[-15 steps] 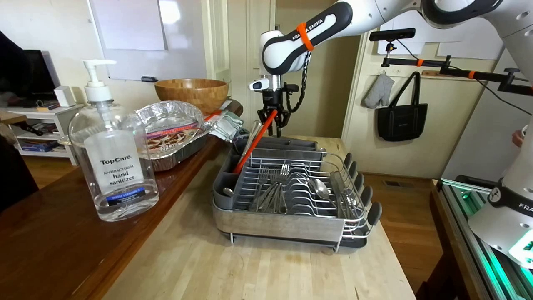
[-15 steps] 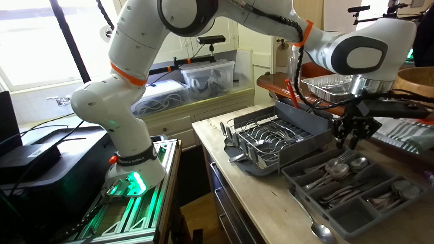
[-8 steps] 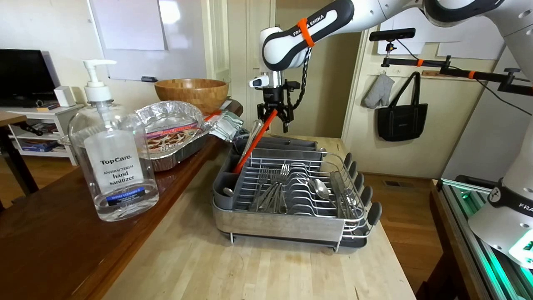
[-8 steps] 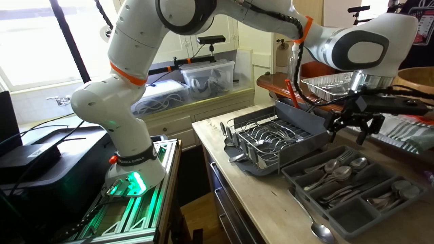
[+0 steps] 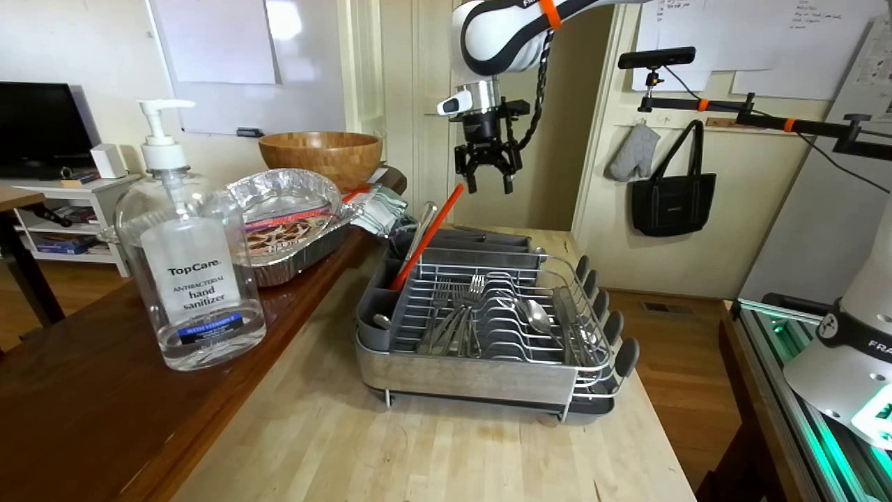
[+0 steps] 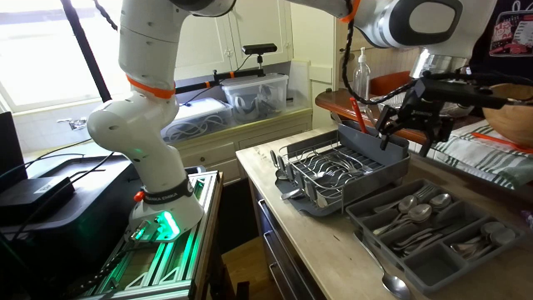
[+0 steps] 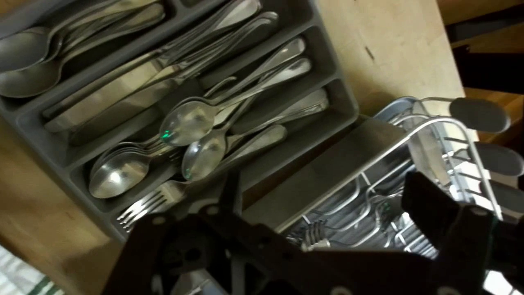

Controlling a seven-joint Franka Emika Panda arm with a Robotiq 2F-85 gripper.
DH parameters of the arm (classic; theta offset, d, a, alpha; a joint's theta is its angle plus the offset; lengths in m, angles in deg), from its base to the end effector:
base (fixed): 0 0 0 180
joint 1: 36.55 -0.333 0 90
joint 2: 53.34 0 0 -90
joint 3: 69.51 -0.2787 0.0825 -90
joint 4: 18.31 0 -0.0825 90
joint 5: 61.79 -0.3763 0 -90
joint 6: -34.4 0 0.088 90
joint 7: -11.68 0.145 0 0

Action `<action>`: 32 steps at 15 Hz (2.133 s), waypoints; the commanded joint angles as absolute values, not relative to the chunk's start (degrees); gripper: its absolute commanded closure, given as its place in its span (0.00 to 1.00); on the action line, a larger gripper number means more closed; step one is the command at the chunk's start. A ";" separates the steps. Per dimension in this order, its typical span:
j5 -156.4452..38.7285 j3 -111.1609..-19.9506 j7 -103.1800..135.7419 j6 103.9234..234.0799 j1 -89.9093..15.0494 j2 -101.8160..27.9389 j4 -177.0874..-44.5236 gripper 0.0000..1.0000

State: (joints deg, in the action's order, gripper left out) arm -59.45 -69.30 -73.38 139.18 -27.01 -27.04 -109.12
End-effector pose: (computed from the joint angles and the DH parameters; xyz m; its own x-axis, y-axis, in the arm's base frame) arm 0.6152 -0.1104 0.2879 0.2330 0.9709 -0.0562 0.9480 -0.2396 -0.2097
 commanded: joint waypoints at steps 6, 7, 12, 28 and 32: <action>-59.50 -69.25 -75.04 138.35 -27.18 -30.00 -111.89 0.00; -59.49 -69.24 -75.03 138.36 -27.15 -29.79 -111.86 0.00; -58.05 -71.80 -88.14 136.69 -28.03 -22.64 -101.59 0.00; -50.98 -71.52 -106.67 135.11 -30.30 -29.97 -105.80 0.00; -49.52 -71.49 -105.20 136.82 -31.22 -30.38 -107.76 0.00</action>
State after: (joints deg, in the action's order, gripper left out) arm -50.68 -72.20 -106.46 135.26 -29.67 -29.34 -105.90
